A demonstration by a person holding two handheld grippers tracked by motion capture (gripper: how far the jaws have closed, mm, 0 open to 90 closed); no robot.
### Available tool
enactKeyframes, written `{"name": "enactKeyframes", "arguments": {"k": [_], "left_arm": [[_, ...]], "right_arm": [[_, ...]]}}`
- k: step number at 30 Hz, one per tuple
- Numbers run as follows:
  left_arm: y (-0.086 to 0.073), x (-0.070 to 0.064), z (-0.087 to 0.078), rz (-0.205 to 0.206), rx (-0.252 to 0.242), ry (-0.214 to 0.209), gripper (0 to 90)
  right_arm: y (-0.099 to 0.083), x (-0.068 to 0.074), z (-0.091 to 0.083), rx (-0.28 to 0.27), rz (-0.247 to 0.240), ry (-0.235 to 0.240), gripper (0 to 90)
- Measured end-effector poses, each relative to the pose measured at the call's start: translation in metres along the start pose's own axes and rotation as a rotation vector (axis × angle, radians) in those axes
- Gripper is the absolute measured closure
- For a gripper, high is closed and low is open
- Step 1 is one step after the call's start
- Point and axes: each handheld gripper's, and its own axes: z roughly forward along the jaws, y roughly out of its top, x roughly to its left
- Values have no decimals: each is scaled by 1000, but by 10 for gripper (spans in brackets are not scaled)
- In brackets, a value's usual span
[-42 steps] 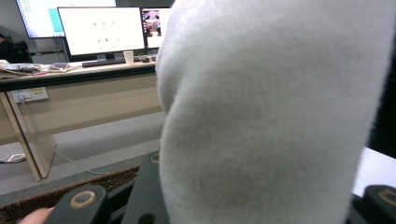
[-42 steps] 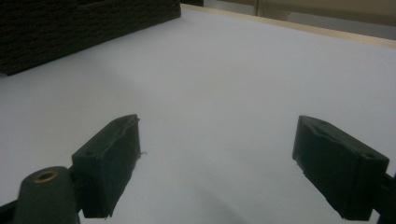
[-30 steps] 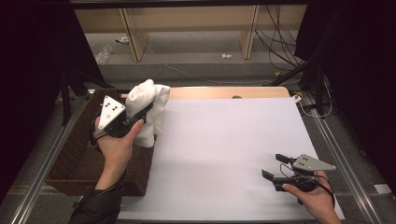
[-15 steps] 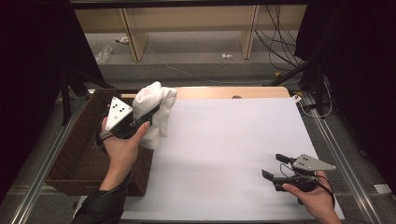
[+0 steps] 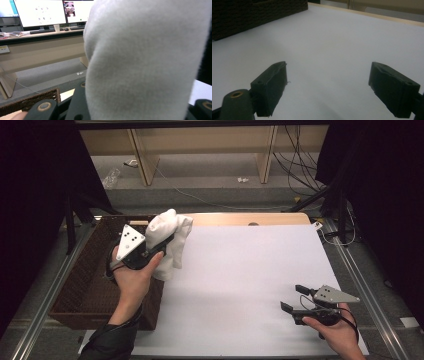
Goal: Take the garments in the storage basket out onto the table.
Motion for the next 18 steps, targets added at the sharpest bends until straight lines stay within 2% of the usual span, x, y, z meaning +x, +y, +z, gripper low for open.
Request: {"name": "enactKeyframes", "arguments": {"k": [18], "left_arm": [[-2,-7,3,7,13,-22,690]], "right_arm": [[0,0,0,0,0,1,161]]}}
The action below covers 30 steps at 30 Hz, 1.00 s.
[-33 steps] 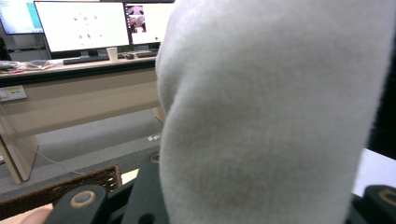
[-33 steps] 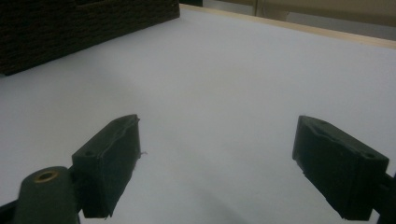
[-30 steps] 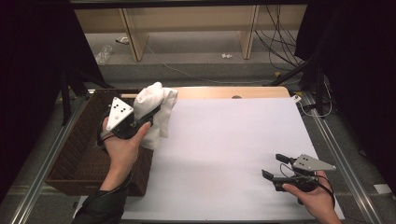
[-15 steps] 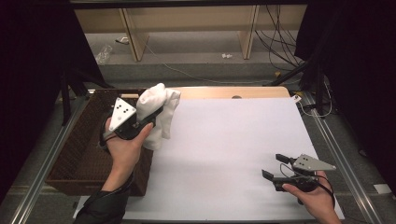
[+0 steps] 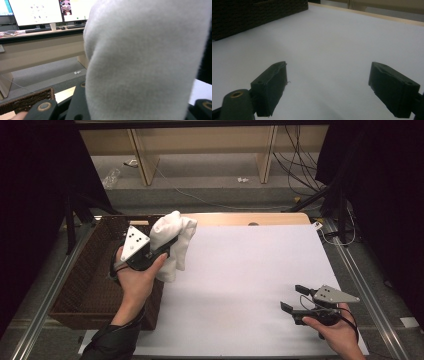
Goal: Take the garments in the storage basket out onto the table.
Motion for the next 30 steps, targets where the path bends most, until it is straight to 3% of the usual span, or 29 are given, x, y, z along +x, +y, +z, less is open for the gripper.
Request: {"name": "enactKeyframes", "arguments": {"k": [30], "left_arm": [[-8,-25,13,7,41,-90,690]], "right_arm": [[0,0,0,-5,3,4,162]]}}
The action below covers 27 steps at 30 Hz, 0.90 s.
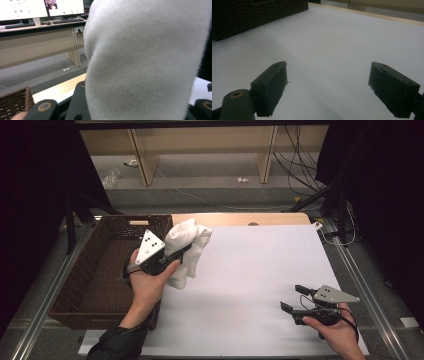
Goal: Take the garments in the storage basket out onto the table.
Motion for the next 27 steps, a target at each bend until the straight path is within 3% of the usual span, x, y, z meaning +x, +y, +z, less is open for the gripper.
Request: {"name": "enactKeyframes", "arguments": {"k": [27], "left_arm": [[-16,-25,18,27,75,-81,689]], "right_arm": [[0,0,-1,4,1,-1,162]]}}
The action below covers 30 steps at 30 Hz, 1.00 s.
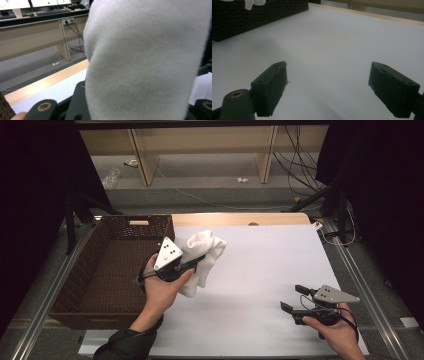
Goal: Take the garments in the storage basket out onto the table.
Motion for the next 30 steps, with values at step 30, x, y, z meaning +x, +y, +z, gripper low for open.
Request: {"name": "enactKeyframes", "arguments": {"k": [30], "left_arm": [[-20,-20,23,9,108,-90,687]], "right_arm": [[0,0,0,-1,2,1,162]]}}
